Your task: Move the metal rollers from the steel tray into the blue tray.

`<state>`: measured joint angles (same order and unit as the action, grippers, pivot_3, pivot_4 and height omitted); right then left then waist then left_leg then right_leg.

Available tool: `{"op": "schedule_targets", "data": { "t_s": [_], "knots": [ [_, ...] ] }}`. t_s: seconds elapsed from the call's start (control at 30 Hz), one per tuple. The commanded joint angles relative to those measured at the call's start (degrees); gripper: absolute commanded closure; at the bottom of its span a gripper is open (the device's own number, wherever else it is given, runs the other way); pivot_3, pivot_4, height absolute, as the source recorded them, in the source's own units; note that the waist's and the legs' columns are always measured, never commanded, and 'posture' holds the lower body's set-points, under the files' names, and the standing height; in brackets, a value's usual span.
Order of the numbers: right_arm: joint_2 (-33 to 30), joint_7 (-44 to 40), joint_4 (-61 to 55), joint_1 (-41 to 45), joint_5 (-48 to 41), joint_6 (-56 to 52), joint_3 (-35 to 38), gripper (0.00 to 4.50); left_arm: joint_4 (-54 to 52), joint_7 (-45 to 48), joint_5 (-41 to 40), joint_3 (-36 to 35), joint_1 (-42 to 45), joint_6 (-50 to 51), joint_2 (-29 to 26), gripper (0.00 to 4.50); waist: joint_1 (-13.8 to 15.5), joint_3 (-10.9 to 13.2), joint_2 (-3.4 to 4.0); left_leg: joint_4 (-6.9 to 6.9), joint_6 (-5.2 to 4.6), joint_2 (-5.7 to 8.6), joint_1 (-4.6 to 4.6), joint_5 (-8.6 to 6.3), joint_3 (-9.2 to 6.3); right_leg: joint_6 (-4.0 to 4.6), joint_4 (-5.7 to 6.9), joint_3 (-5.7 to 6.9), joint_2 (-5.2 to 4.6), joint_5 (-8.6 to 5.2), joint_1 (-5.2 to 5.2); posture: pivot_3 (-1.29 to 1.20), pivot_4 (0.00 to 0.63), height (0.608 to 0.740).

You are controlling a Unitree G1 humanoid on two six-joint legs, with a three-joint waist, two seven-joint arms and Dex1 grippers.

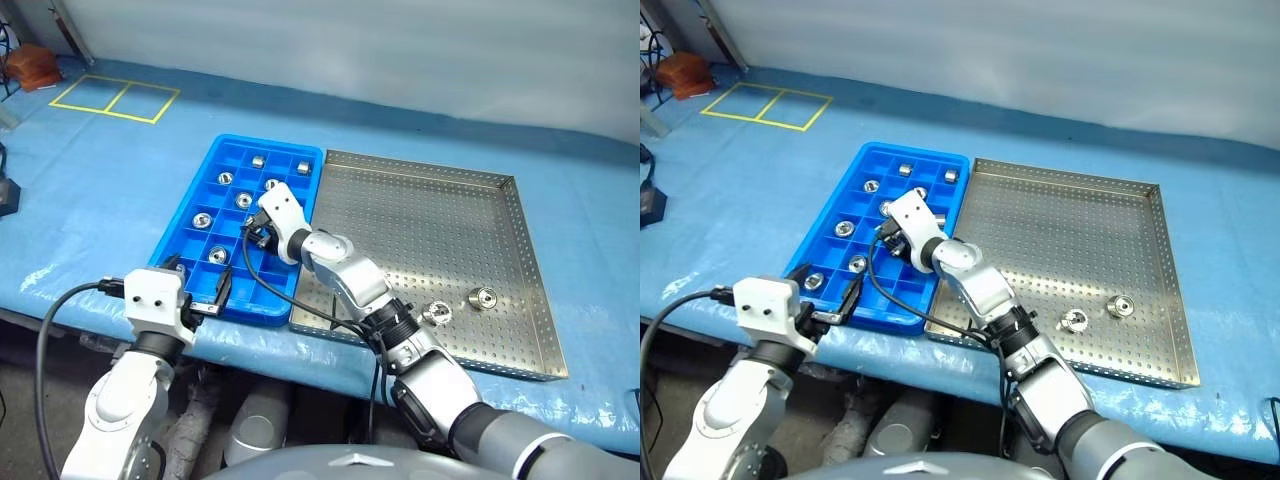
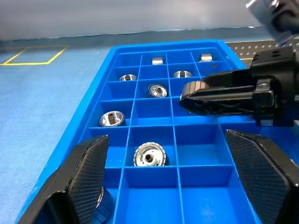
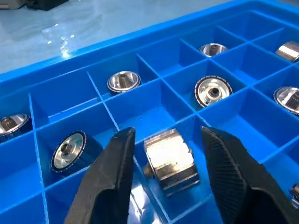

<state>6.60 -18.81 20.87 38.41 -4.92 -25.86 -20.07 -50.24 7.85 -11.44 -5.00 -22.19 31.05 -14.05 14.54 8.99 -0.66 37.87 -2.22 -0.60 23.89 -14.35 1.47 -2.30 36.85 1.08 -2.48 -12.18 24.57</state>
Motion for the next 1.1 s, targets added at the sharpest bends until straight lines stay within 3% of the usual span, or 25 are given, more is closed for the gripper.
{"op": "schedule_targets", "data": {
  "t_s": [0.03,0.17,0.37,0.53,0.77,1.1],
  "knots": [
    [0.79,0.34,-0.64,1.3,0.36,1.9,1.93,1.19,-2.0,0.92,-0.62,0.74,1.12,0.32,-0.58,0.13,0.06,0.0,0.01,0.0,0.03,0.0,0.0,0.01,-0.03,0.0,0.0,0.03,0.02,-0.02,0.0,0.43,0.15,0.74],
    [-0.01,1.34,-7.93,0.13,-0.75,-0.83,4.88,0.03,-1.49,2.57,-1.29,1.99,3.66,1.56,-1.73,0.13,-0.37,0.0,0.02,0.0,0.13,-0.04,0.01,0.06,-0.15,0.03,0.02,0.16,0.06,-0.05,-0.02,0.37,0.15,0.74],
    [-7.62,4.12,-30.03,-6.4,-1.16,-13.73,11.42,0.03,2.62,7.76,-3.86,6.69,11.87,3.87,-4.08,0.13,-1.52,-0.01,0.06,0.1,0.15,-0.05,0.06,0.09,-0.43,0.19,-0.03,0.45,-0.04,-0.12,-0.13,0.21,0.15,0.74],
    [-12.61,8.28,-43.17,-14.17,-0.1,-24.84,15.83,0.03,7.02,12.47,-4.87,11.67,16.85,3.53,-5.6,0.13,-6.72,-0.03,0.07,0.14,0.08,0.03,0.06,0.07,-0.39,0.56,-0.03,0.39,-0.1,-0.03,-0.24,0.09,0.15,0.74],
    [-11.71,12.33,-54.29,-25.09,-0.47,-33.94,18.05,0.03,11.76,17.9,-5.09,17.37,21.04,2.67,-7.48,0.13,-14.14,-0.05,0.14,-0.05,0.12,-0.21,-0.13,0.1,-0.3,0.54,0.13,0.29,0.06,-0.02,-0.21,0.0,0.15,0.74],
    [-8.17,14.43,-59.71,-33.76,-1.61,-39.05,17.65,0.03,12.96,22.07,-3.06,22.12,22.03,2.04,-12.15,0.13,-15.76,-0.05,0.14,0.09,0.15,-0.38,-0.25,0.12,-0.07,0.39,0.18,-0.15,0.25,-0.15,-0.2,-0.02,0.15,0.74]
  ]
}}
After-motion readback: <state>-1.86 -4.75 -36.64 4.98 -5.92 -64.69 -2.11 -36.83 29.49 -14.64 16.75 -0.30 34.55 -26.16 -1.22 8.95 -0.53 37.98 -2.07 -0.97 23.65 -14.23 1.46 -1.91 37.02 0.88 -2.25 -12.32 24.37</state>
